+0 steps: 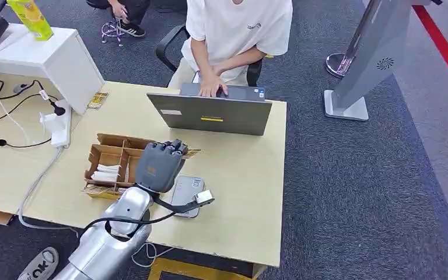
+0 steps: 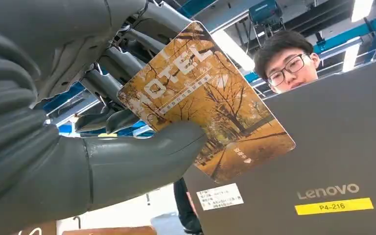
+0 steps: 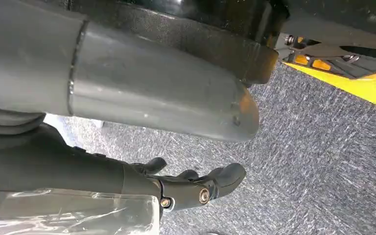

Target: Pass the card to the sensor for recognition and then transmit it.

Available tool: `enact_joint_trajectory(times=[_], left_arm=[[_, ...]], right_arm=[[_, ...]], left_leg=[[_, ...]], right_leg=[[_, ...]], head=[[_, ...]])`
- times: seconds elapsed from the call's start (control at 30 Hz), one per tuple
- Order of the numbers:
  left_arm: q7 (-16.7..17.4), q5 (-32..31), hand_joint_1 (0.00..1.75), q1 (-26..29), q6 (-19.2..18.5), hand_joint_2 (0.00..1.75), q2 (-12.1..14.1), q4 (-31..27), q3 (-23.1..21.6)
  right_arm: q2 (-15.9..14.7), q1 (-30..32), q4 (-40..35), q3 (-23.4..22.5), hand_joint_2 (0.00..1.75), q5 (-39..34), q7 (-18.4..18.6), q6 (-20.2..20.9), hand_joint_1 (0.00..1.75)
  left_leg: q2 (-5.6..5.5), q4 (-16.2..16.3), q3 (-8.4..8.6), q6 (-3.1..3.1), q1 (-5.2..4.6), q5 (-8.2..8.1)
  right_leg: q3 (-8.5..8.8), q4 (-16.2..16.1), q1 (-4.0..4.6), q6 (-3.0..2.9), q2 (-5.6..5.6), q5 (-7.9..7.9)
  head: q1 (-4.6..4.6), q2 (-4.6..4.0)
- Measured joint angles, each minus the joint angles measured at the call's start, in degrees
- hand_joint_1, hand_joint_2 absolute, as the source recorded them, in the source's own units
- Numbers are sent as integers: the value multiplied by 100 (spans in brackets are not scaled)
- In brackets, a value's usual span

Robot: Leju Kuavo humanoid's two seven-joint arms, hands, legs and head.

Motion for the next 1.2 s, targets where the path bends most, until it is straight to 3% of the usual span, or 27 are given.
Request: enact_joint_trajectory(times=[0.13, 0.27, 0.57, 1.2], left_arm=[[48, -2, 175, 40, -161, 175, -2, 0, 0], [343, 37, 175, 44, -984, 175, -9, 136, 0], [361, 394, 175, 100, -1554, 175, -17, 516, 0], [216, 627, 175, 223, -1676, 175, -63, 612, 0]], right_arm=[[0, 0, 0, 2, 0, -2, -4, 0, 0], [0, 0, 0, 0, 0, -17, 9, 0, 0], [0, 0, 0, 0, 0, -22, 20, 2, 0], [0, 0, 0, 0, 0, -15, 11, 0, 0]], left_leg=[[0, 0, -1, 0, -1, 0], [0, 0, 0, 0, -1, -1], [0, 0, 0, 0, 0, 0], [0, 0, -1, 0, 0, 0]], right_leg=[[0, -1, 0, 0, 0, 0], [-1, -1, 0, 0, 0, 0], [-1, 0, 0, 0, 0, 0], [-1, -1, 0, 0, 0, 0]], head=[[0, 0], [-2, 0], [0, 0], [0, 0]])
